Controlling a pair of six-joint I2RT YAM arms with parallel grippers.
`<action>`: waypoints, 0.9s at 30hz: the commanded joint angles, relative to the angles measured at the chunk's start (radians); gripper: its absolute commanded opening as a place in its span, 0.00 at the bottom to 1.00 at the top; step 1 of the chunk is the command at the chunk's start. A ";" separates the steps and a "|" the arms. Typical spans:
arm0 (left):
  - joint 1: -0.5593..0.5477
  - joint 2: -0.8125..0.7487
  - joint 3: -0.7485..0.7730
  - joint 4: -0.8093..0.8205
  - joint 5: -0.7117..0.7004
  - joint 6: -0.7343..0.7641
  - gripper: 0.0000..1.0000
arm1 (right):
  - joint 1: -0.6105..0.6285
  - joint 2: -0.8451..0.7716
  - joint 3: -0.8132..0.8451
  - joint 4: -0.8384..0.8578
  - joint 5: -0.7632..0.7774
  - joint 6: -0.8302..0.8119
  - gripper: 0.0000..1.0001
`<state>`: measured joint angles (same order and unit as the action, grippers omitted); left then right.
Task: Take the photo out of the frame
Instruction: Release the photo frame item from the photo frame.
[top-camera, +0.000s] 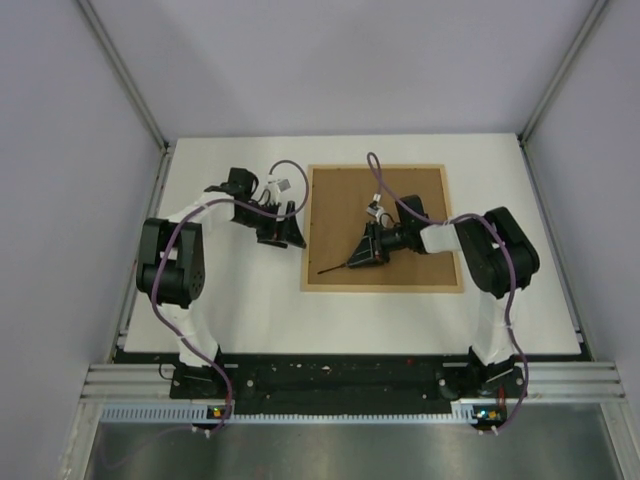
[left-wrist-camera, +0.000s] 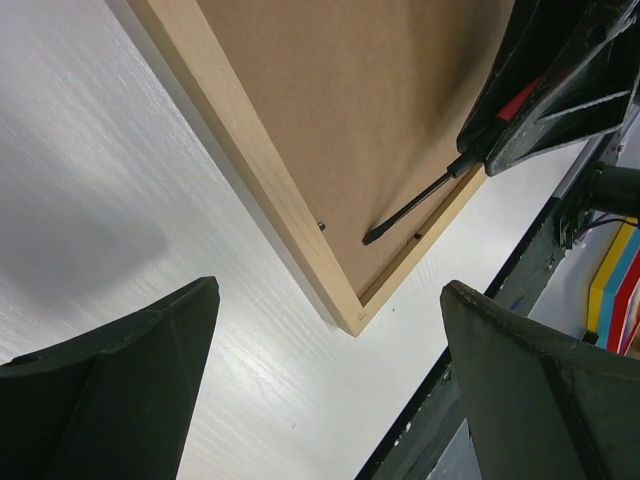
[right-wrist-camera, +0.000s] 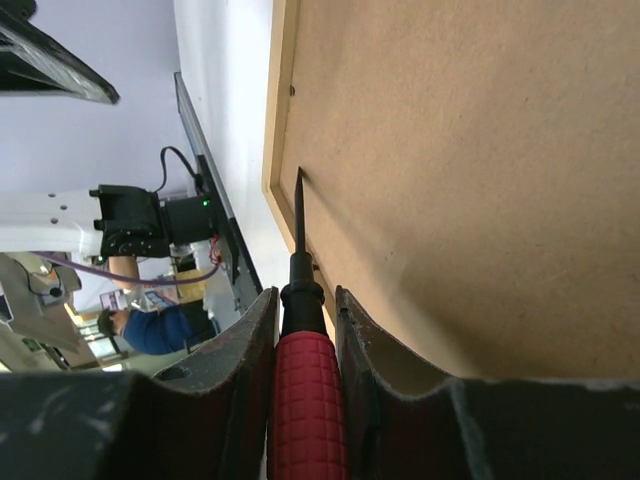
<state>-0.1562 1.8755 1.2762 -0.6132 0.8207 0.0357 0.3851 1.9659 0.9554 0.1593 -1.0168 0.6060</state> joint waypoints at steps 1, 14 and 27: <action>-0.009 -0.030 -0.023 0.004 0.027 0.038 0.98 | 0.005 0.027 0.045 0.104 0.043 0.047 0.00; -0.034 0.023 -0.023 -0.019 0.035 0.055 0.98 | -0.028 -0.001 0.066 0.269 0.029 0.177 0.00; -0.037 0.066 -0.021 0.006 0.074 0.000 0.98 | 0.037 -0.022 0.008 0.177 0.147 0.020 0.00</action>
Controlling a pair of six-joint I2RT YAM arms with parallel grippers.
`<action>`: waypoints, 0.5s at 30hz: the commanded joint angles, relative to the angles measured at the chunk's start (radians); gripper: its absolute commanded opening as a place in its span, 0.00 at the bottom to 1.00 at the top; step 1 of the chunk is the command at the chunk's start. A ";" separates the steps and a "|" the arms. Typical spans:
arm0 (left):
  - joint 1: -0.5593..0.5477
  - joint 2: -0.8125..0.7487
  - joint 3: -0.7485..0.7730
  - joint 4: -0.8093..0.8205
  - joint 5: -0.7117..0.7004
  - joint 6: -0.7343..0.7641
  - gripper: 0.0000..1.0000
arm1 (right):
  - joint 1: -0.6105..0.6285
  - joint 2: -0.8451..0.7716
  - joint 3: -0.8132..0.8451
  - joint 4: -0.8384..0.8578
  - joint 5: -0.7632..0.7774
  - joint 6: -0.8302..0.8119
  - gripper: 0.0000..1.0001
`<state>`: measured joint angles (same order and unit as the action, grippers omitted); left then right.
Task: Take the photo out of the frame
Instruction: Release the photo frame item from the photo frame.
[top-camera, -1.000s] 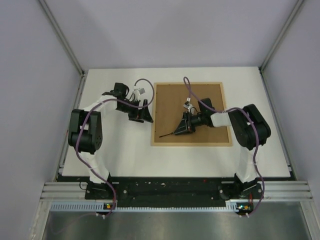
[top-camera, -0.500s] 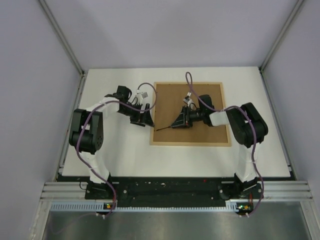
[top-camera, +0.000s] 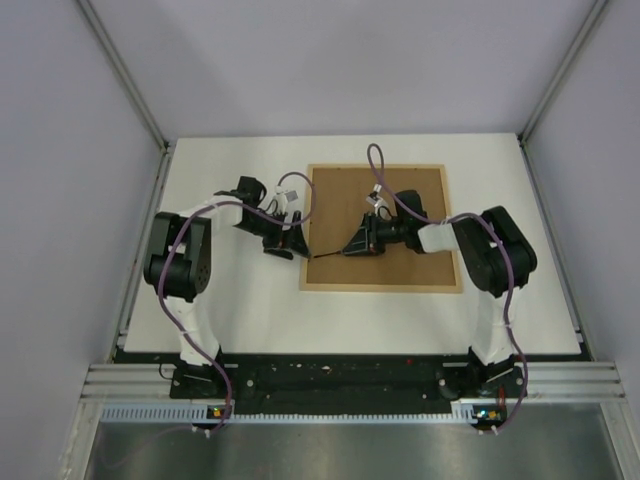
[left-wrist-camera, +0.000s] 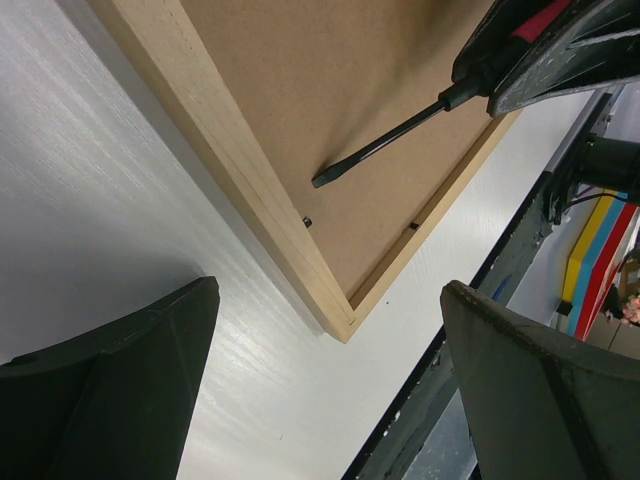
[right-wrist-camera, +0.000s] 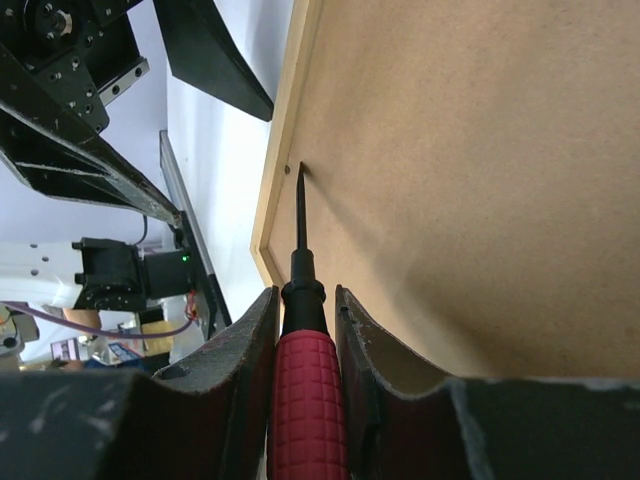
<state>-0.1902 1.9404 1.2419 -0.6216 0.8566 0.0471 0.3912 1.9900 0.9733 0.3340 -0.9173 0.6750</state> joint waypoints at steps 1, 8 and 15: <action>-0.003 0.002 0.013 0.016 0.039 -0.013 0.98 | 0.034 -0.046 -0.010 0.003 0.047 -0.049 0.00; -0.002 0.017 0.008 0.028 0.042 -0.035 0.98 | 0.046 -0.059 -0.030 0.016 0.038 -0.060 0.00; 0.000 0.049 0.018 0.043 0.053 -0.074 0.98 | 0.046 -0.089 -0.044 0.022 0.021 -0.048 0.00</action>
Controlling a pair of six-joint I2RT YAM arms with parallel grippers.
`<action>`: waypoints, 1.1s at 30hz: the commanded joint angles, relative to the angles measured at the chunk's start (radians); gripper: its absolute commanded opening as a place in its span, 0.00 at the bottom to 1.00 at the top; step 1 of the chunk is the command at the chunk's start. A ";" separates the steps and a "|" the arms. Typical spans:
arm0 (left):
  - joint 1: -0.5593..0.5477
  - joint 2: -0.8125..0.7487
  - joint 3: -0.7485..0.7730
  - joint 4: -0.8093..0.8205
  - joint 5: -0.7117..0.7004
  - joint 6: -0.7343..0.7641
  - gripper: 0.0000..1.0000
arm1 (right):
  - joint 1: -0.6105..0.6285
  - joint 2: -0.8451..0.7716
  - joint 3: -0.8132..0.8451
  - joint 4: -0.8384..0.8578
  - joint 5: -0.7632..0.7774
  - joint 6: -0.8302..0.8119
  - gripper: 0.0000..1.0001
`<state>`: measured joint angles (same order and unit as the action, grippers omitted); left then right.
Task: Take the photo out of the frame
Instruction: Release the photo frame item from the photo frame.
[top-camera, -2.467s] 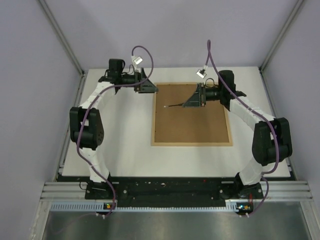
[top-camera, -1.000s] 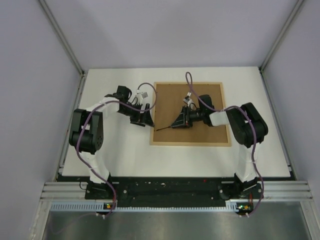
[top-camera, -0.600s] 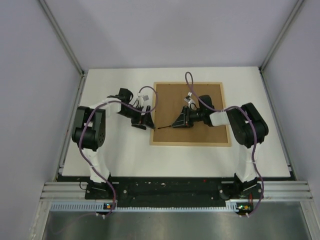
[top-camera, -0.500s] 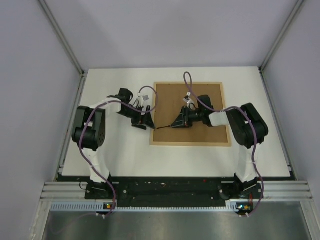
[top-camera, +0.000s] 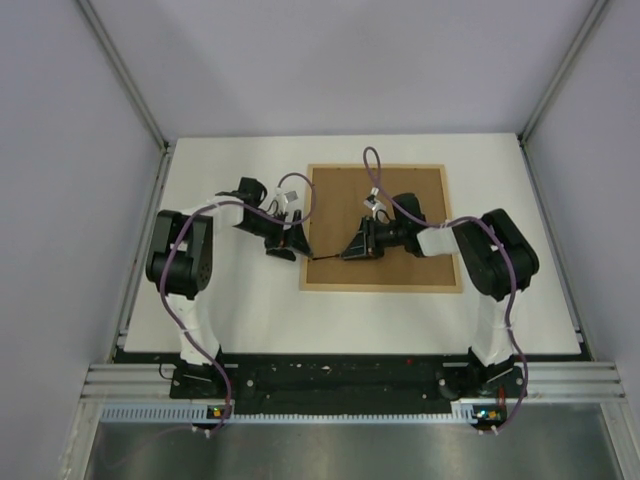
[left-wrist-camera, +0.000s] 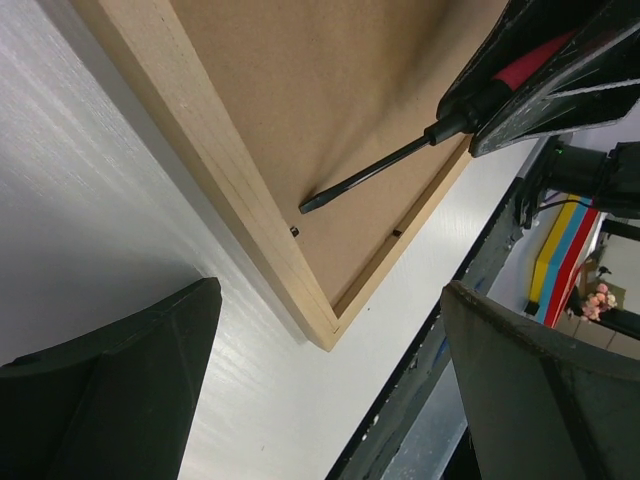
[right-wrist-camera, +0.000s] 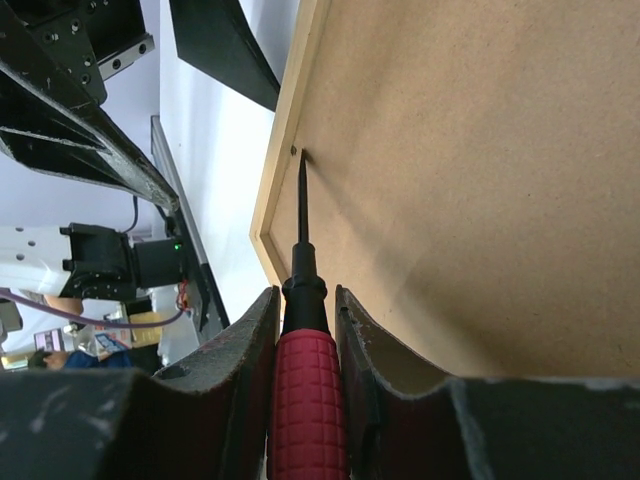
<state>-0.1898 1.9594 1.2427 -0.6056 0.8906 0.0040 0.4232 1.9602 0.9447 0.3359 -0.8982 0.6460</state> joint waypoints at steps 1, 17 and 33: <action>0.000 0.035 0.020 0.033 0.025 -0.036 0.98 | 0.015 -0.060 -0.017 0.026 0.001 -0.014 0.00; -0.022 0.065 0.034 0.063 0.068 -0.078 0.98 | 0.043 0.002 0.019 0.068 -0.004 0.035 0.00; -0.040 0.058 0.003 0.105 0.110 -0.105 0.98 | 0.063 0.104 0.032 0.057 0.053 0.073 0.00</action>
<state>-0.2028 2.0060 1.2621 -0.5694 0.9634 -0.0990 0.4473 2.0037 0.9543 0.3786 -0.9100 0.7113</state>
